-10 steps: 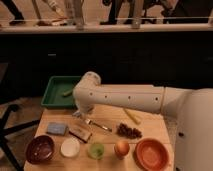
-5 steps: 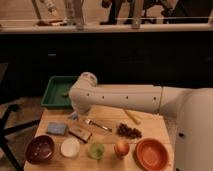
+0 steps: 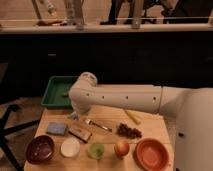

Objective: Place towel in purple bowl

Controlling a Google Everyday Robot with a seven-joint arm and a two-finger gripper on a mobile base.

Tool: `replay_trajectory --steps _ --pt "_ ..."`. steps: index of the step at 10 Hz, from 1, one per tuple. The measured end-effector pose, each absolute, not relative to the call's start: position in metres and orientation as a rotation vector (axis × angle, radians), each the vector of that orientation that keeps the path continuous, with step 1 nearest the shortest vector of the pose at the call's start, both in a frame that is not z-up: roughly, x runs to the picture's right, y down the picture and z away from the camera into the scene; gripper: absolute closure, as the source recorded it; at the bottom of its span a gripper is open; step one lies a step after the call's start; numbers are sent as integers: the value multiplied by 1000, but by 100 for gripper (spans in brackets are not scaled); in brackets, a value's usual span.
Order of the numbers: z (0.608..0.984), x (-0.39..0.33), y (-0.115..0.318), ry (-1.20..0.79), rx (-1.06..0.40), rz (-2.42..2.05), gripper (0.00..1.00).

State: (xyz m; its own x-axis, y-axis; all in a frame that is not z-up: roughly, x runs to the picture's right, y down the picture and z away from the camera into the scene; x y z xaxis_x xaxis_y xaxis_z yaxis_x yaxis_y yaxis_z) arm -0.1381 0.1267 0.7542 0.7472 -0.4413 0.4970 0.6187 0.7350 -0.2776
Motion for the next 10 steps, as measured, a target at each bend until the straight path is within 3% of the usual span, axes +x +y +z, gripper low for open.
replay_trajectory --steps 5,10 --pt "755 -215 126 -538 -464 -706 100" --pt "737 -272 133 -682 -567 -776 100"
